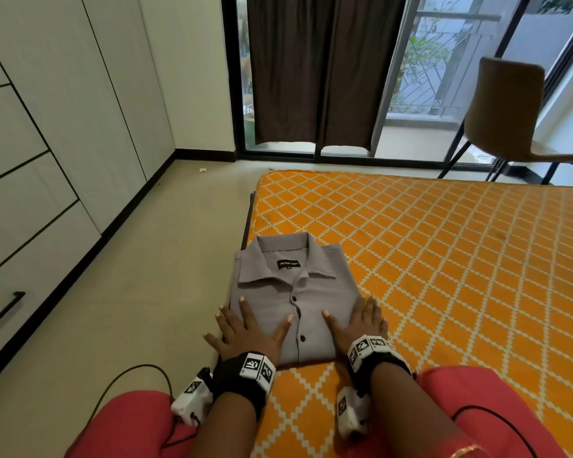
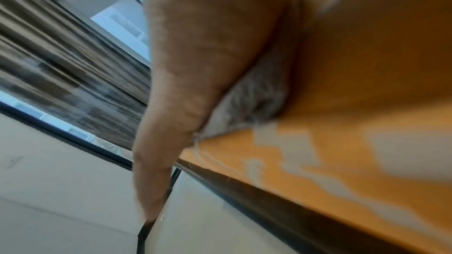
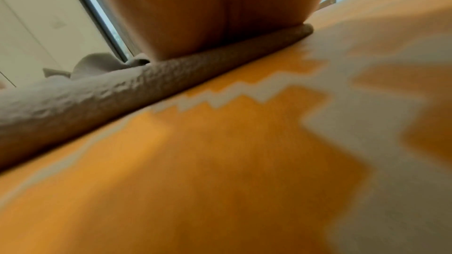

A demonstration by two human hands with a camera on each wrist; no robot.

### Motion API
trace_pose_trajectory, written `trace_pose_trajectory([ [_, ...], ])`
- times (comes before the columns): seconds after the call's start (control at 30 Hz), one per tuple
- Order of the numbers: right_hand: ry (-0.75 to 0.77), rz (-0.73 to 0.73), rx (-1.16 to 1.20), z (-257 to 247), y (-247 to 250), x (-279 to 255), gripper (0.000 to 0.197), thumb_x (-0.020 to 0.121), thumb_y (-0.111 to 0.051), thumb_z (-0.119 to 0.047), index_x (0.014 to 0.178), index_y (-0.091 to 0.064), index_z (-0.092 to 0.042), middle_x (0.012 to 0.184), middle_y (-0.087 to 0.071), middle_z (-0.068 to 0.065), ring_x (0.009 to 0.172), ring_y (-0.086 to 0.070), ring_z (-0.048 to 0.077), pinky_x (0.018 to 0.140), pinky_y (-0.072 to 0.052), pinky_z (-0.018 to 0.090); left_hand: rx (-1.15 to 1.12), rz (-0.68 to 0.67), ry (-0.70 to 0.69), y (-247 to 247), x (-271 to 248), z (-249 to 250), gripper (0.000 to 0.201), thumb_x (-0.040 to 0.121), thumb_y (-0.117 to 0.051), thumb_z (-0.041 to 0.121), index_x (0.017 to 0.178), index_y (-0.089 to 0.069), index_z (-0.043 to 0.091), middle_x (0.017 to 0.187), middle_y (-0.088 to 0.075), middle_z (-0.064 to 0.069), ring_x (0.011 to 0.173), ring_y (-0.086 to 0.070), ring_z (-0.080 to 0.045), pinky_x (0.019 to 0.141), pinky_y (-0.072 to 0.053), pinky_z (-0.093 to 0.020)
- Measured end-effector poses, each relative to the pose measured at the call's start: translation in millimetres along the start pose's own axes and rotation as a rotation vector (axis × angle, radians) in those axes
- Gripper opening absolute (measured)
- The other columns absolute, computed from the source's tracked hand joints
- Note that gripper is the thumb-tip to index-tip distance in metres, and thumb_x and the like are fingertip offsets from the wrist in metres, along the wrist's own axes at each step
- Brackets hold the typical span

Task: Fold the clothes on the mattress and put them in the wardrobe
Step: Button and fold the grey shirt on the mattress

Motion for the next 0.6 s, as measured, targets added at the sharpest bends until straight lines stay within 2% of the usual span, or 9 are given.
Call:
trace_pose_trajectory([
  [0.07,-0.033,0.102,0.127,4,16,-1,0.097,0.090,-0.041,-0.067,0.154,-0.005,-0.004,0.162,-0.001,0.017,0.149,-0.004,0.033,0.121,-0.008,0.046,-0.101,0.089,0.028,11,-3,-7,0.108,0.079,-0.025,0.085,0.155,-0.003,0.011,0.160,-0.007,-0.018,0.145,-0.016,-0.035,0.114,-0.017,-0.054],
  [0.13,0.027,0.238,0.363,-1,34,2,0.079,0.088,-0.062,-0.044,0.146,-0.030,-0.001,0.149,-0.034,0.022,0.139,-0.032,0.039,0.113,-0.030,0.050,-0.199,0.205,0.057,29,-1,-15,0.093,0.084,-0.044,0.074,0.145,-0.029,0.005,0.147,-0.028,-0.016,0.130,-0.035,-0.033,0.102,-0.035,-0.046],
  [0.17,0.027,0.254,0.476,-1,38,4,0.075,0.086,-0.068,-0.035,0.145,-0.034,-0.004,0.144,-0.042,0.020,0.132,-0.041,0.040,0.108,-0.037,0.051,-0.273,0.197,0.081,32,4,-19,0.084,0.085,-0.052,0.067,0.138,-0.038,0.004,0.140,-0.035,-0.016,0.124,-0.041,-0.034,0.097,-0.040,-0.045],
  [0.23,-0.030,0.211,0.614,5,38,7,0.076,0.082,-0.073,-0.030,0.145,-0.035,-0.009,0.140,-0.047,0.018,0.124,-0.049,0.040,0.100,-0.044,0.052,-0.444,0.101,0.127,30,15,-26,0.076,0.082,-0.065,0.058,0.129,-0.046,0.001,0.133,-0.043,-0.018,0.119,-0.048,-0.038,0.092,-0.045,-0.046],
  [0.3,-0.081,0.167,0.657,8,35,9,0.075,0.083,-0.073,-0.030,0.144,-0.034,-0.012,0.139,-0.045,0.019,0.120,-0.050,0.041,0.095,-0.047,0.051,-0.502,0.002,0.153,26,23,-28,0.083,0.075,-0.071,0.061,0.128,-0.048,0.001,0.133,-0.049,-0.020,0.119,-0.051,-0.040,0.095,-0.047,-0.047],
  [0.4,0.005,0.287,0.377,-10,50,-4,0.067,0.089,-0.062,-0.036,0.146,-0.032,-0.016,0.147,-0.034,0.014,0.130,-0.039,0.038,0.105,-0.039,0.050,-0.385,0.087,0.146,34,18,-25,0.089,0.073,-0.072,0.061,0.133,-0.039,0.005,0.139,-0.039,-0.018,0.126,-0.043,-0.037,0.100,-0.041,-0.047],
  [0.47,0.293,0.380,0.090,-55,54,-19,0.065,0.095,-0.043,-0.042,0.150,-0.024,-0.015,0.157,-0.022,0.007,0.141,-0.027,0.030,0.116,-0.022,0.046,-0.248,0.272,-0.061,54,6,2,0.087,0.080,-0.062,0.063,0.143,-0.028,0.014,0.150,-0.026,-0.016,0.136,-0.028,-0.036,0.109,-0.031,-0.050],
  [0.53,0.528,0.308,-0.031,-94,41,-22,0.065,0.100,-0.023,-0.043,0.156,-0.005,-0.015,0.163,0.003,-0.001,0.150,0.002,0.020,0.120,0.006,0.040,-0.087,0.337,-0.312,59,-3,41,0.083,0.088,-0.043,0.069,0.153,-0.011,0.029,0.161,-0.003,-0.011,0.147,-0.004,-0.036,0.116,-0.013,-0.055],
  [0.6,0.550,0.166,-0.117,-109,27,-5,0.062,0.105,-0.019,-0.039,0.155,0.008,-0.015,0.160,0.018,-0.001,0.148,0.019,0.016,0.116,0.018,0.036,0.007,0.289,-0.426,50,0,65,0.075,0.091,-0.027,0.071,0.152,0.006,0.042,0.161,0.020,-0.003,0.147,0.018,-0.036,0.115,0.000,-0.062],
])
Point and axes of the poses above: each hand's wrist, its own x-axis towards the middle knuckle, its own y-axis out of the back of the hand, z = x × y, the point moved 9 cm from there along x, towards the middle knuckle
